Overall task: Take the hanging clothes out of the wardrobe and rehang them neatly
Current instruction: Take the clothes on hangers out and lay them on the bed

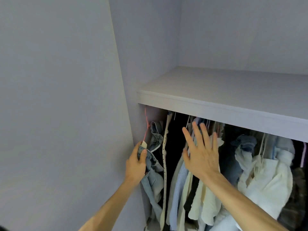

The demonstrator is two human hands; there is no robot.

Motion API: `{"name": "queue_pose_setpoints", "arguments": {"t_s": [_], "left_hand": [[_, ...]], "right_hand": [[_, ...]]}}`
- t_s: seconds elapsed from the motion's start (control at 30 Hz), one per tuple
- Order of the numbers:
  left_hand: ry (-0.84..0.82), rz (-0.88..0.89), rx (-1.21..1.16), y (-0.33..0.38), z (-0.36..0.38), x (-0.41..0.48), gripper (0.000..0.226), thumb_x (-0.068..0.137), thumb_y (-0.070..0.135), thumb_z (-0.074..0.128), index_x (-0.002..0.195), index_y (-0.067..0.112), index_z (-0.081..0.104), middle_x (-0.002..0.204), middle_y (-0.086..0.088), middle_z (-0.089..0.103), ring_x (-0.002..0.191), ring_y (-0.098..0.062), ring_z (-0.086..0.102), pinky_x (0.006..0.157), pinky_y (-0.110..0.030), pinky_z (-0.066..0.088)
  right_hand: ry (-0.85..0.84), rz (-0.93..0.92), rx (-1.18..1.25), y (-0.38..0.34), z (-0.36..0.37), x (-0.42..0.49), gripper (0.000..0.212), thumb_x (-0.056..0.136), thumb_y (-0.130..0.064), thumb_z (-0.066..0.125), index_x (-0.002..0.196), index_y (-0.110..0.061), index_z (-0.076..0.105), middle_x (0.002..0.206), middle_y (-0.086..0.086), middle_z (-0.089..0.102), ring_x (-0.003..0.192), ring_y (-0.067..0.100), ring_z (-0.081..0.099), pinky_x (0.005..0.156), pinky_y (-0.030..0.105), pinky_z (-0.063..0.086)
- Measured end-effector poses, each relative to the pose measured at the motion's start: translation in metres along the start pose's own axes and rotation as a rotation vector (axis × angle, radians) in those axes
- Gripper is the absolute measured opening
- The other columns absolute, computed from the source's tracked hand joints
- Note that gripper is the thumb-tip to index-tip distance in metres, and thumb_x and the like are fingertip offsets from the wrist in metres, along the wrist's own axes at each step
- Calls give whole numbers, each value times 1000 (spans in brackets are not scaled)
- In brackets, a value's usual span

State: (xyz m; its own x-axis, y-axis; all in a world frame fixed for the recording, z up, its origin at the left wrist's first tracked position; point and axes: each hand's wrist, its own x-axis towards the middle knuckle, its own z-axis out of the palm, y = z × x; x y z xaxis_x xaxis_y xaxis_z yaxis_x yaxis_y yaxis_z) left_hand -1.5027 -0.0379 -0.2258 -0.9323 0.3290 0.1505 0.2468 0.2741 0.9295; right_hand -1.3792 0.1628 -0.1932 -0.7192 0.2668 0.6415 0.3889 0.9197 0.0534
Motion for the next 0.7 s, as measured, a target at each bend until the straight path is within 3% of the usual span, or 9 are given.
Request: {"name": "queue_pose_setpoints", "arguments": {"t_s": [0.1,0.23,0.3,0.4,0.47,0.53,0.6,0.63,0.7], "left_hand": [[-9,-35,-1,-19,-27,-41,39,103,30,51,139,44,48,115,36,62,112,9,56,97,-20,44],[-8,-109,33,-29,-66,-110,37,103,29,50,131,53,47,113,45,59,111,22,52,88,-2,39],[1,-133,69,-35,-85,-145,37,103,29,51,132,52,48,116,39,62,113,15,55,90,-7,42],[27,-177,107,-40,-113,-200,38,102,29,55,128,57,50,114,27,68,106,1,63,91,-23,51],[61,-199,102,-38,-132,-237,40,101,27,57,126,58,52,113,20,70,102,-2,65,90,-21,50],[105,-224,93,-36,-152,-278,43,101,25,57,129,57,54,113,12,71,96,-1,60,90,-19,46],[160,-268,82,-35,-173,-321,43,100,25,57,132,54,54,116,11,70,100,-4,61,94,-23,48],[193,-288,85,-35,-183,-344,42,100,26,57,133,51,55,118,12,70,106,-5,63,98,-26,49],[274,-332,96,-37,-202,-392,40,99,27,59,134,45,57,116,10,71,108,-7,65,99,-29,51]], "right_hand": [[-245,102,294,-31,20,-29,70,91,-50,47,152,-18,35,162,5,24,149,28,23,112,53,36],[-481,69,646,-68,27,-27,71,96,-58,44,155,-26,21,163,-8,13,135,16,45,100,40,50],[-592,15,761,-87,28,-24,73,96,-57,48,156,-30,18,163,-12,11,126,10,52,100,37,49],[-760,-166,792,-122,28,-28,74,93,-55,56,155,-31,23,161,-8,22,136,16,44,110,38,39],[-867,-298,793,-152,23,-41,68,93,-51,59,152,-29,32,157,-7,30,140,16,39,111,34,34],[-910,-412,789,-185,13,-57,51,95,-48,58,141,-28,49,143,-5,47,131,17,48,102,28,37],[-873,-482,838,-216,1,-78,23,94,-49,57,109,-34,65,109,-10,64,107,20,61,88,30,46],[-839,-515,864,-232,-8,-90,20,92,-52,56,94,-34,64,93,-12,65,94,21,63,82,34,49],[-781,-596,891,-262,-27,-118,28,89,-59,54,86,-32,62,80,-11,64,79,21,61,73,40,52]]}}
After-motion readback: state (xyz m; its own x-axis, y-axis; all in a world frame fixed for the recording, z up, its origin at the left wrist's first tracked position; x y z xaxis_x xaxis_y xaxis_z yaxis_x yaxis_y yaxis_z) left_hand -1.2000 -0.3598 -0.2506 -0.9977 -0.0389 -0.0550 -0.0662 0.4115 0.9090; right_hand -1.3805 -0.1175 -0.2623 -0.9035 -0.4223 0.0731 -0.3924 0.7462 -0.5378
